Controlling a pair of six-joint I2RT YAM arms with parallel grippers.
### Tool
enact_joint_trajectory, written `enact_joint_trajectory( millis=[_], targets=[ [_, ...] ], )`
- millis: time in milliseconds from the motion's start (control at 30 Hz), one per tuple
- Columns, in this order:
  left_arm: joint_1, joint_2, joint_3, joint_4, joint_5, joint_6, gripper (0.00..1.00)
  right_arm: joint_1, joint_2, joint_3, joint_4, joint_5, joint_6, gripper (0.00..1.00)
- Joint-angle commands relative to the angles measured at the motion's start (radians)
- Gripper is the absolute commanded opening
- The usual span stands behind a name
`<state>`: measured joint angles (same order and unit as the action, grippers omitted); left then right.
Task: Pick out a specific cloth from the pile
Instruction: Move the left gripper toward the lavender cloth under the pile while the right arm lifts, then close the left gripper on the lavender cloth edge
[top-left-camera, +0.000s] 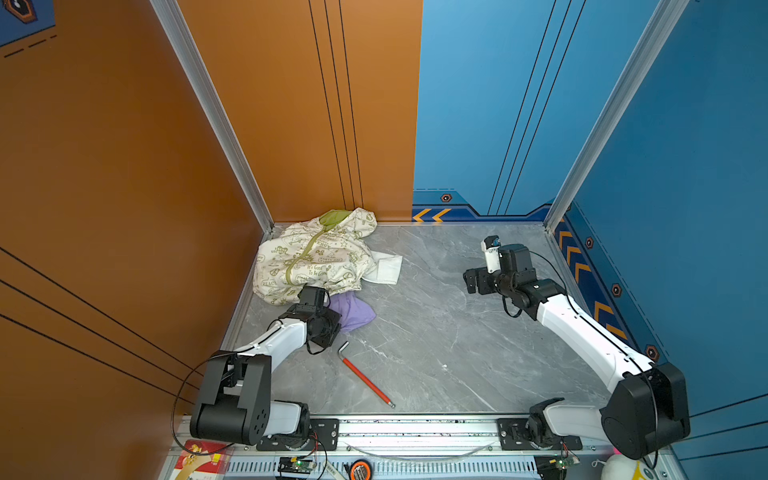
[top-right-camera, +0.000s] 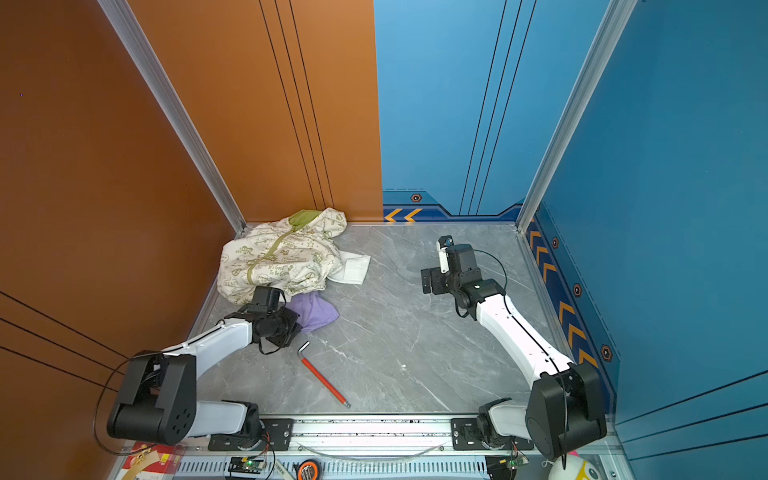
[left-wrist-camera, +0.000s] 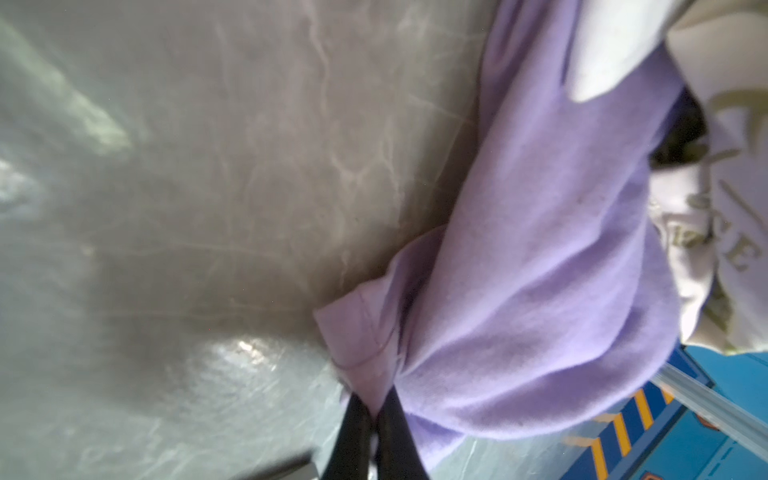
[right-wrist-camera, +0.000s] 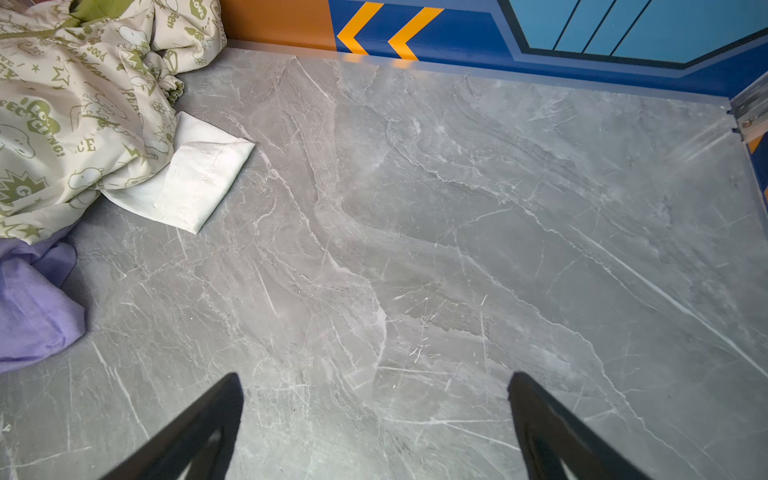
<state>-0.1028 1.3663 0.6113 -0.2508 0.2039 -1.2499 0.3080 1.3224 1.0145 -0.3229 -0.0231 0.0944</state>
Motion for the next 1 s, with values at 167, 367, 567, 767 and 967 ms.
enact_joint_trajectory(
  millis=[167, 367, 567, 767, 967],
  targets=[
    [-0.003, -0.035, 0.122, -0.004, -0.001, 0.095, 0.00, 0.013, 0.009, 0.022, -0.011, 0.014, 0.001, 1.00],
    [-0.014, -0.074, 0.218, -0.049, -0.023, 0.130, 0.00, 0.016, 0.007, 0.017, -0.010, 0.018, -0.001, 1.00],
    [-0.021, -0.115, 0.305, -0.063, -0.052, 0.163, 0.00, 0.020, 0.000, 0.010, -0.010, 0.020, -0.003, 1.00],
    [-0.024, -0.148, 0.386, -0.073, -0.079, 0.204, 0.00, 0.025, -0.012, -0.003, -0.006, 0.020, 0.000, 1.00],
    [-0.020, -0.174, 0.478, -0.073, -0.108, 0.243, 0.00, 0.029, -0.020, -0.013, 0.000, 0.019, 0.002, 1.00]
  ],
)
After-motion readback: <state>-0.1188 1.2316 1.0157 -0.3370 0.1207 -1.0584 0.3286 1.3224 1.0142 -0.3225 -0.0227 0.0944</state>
